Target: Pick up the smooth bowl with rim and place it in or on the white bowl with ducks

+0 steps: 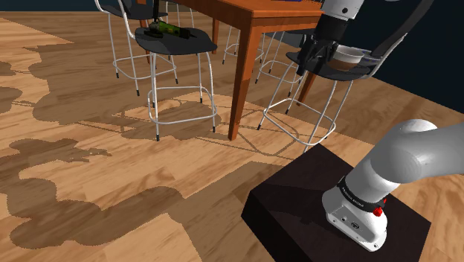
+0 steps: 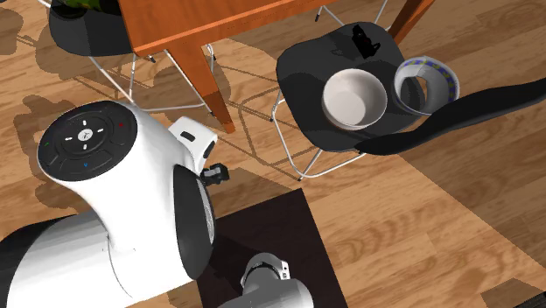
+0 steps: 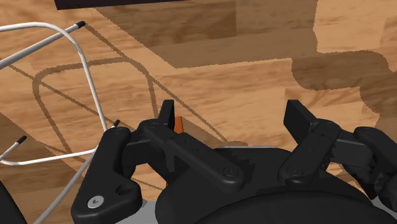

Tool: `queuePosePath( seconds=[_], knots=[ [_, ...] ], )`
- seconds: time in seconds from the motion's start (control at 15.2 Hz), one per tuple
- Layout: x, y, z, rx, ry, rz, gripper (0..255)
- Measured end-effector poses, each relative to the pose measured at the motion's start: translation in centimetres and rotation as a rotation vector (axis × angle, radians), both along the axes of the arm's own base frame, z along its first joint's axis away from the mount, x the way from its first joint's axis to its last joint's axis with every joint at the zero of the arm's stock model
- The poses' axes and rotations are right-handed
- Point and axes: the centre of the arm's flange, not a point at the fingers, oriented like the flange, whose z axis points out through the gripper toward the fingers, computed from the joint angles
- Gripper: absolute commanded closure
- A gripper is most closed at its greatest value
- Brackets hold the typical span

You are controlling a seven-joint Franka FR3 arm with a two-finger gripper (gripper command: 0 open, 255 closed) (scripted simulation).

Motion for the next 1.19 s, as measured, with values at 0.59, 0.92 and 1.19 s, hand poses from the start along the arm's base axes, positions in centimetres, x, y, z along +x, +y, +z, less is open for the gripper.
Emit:
queuePosePath(
  seconds=[0.59,0.92,1.19],
  knots=[
    [2.1,-7.9,-0.6,-0.072,0.021,0.015,0],
    [3.6,-13.2,-0.2,-0.125,0.036,0.027,0],
    [5.0,-18.0,-0.1,-0.166,0.048,0.036,0]
  ],
)
